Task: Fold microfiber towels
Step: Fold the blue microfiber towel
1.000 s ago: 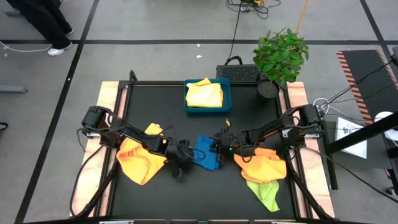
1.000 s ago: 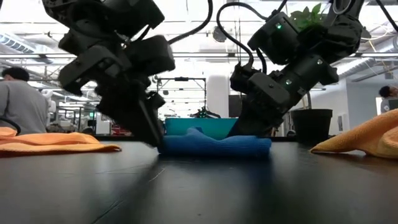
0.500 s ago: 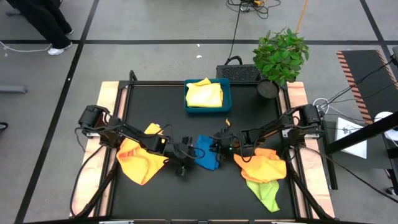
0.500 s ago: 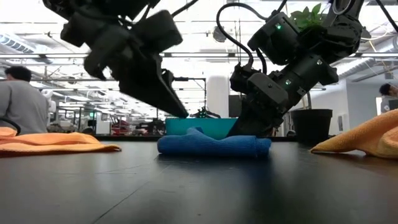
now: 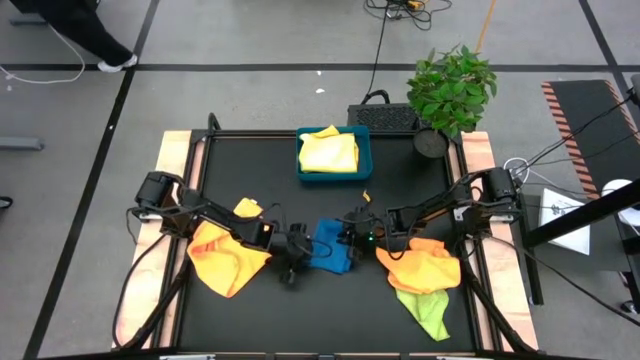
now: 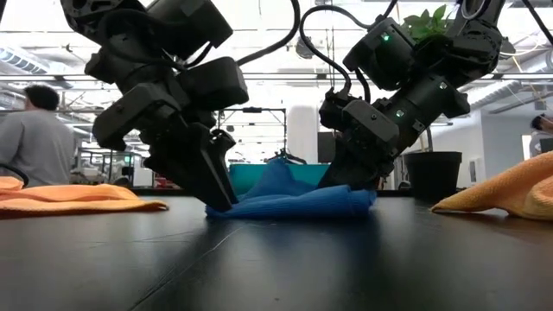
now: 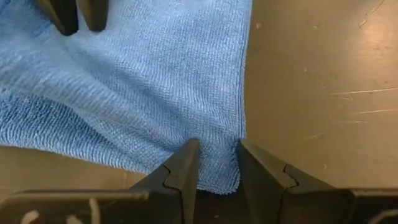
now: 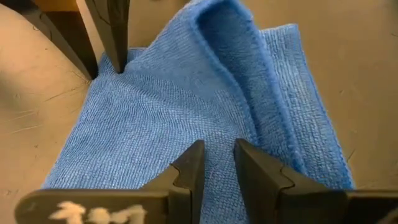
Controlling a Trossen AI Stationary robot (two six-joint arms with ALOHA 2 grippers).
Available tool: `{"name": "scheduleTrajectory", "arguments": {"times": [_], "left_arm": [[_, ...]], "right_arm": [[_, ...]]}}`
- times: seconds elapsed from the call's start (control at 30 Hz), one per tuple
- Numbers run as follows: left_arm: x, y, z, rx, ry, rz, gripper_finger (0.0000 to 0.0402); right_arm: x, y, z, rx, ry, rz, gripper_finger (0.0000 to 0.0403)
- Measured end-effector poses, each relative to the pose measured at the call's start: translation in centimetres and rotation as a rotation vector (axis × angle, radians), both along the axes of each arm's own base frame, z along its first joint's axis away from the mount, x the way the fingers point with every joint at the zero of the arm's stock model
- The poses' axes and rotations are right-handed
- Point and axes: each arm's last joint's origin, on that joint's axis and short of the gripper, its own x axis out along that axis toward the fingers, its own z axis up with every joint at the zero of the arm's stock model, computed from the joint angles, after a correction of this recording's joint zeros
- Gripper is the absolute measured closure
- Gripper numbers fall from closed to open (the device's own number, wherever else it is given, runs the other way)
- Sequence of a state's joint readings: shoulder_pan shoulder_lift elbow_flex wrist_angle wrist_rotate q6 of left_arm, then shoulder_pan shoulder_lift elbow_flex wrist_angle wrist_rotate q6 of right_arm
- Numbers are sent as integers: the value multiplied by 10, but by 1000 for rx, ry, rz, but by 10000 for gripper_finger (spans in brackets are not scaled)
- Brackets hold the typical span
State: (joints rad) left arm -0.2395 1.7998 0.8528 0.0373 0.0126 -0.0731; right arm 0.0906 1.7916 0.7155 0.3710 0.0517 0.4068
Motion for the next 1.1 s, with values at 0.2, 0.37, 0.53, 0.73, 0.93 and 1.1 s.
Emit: {"name": "scheduleTrajectory", "arguments": {"times": [0.2,0.37,0.53,0.73,0.93,1.1], "left_arm": [[-2,2,15,36,-43,28,286],[-3,9,40,115,-145,79,286],[1,23,48,138,-205,116,286],[13,41,40,143,-254,133,286],[25,56,23,133,-273,139,286],[26,77,4,231,-210,261,286]], "right_arm": [[1,0,0,2,-12,2,323],[0,0,6,2,-26,9,323],[-1,0,8,-4,-34,15,323],[0,0,9,-6,-38,16,323],[0,0,9,-7,-41,16,323],[0,0,9,-6,-45,16,323]]}}
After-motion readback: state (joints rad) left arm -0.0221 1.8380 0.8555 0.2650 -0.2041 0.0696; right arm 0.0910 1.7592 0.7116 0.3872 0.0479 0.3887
